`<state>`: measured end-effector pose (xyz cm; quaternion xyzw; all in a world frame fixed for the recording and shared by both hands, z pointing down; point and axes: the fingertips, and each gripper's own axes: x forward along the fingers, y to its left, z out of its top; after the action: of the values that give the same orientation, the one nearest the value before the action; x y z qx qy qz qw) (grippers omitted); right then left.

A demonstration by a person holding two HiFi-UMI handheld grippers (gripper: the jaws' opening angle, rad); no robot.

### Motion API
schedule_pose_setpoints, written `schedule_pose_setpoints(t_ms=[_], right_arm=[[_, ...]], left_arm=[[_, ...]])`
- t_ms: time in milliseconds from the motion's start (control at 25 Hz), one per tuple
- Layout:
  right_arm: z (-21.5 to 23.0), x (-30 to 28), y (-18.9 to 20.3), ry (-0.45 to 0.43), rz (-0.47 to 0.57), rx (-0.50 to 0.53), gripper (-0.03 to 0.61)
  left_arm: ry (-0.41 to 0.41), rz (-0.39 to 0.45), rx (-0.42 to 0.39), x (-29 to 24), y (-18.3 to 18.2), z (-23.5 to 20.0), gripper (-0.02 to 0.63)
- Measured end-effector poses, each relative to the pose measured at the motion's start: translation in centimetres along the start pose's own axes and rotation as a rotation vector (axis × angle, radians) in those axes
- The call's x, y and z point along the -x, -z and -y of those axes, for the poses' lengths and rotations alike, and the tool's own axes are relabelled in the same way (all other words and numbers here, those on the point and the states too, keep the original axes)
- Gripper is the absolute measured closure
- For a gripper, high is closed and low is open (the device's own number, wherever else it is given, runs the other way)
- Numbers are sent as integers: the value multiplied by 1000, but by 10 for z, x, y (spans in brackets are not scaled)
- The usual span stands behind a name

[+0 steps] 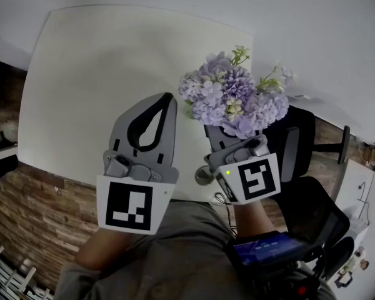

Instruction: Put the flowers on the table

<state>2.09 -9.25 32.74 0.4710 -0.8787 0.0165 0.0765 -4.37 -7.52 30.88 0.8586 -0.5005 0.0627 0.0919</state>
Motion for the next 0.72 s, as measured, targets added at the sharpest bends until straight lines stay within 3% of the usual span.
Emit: schedule_pose_setpoints(t_ms=[400, 720], right_arm=[[-9, -1, 3, -61, -9, 18, 420], [-12, 0, 6, -53, 1, 38, 383]], left_arm=[[-27, -1, -1, 4, 0, 1, 604], [-41, -4, -12, 11, 1, 3, 604]])
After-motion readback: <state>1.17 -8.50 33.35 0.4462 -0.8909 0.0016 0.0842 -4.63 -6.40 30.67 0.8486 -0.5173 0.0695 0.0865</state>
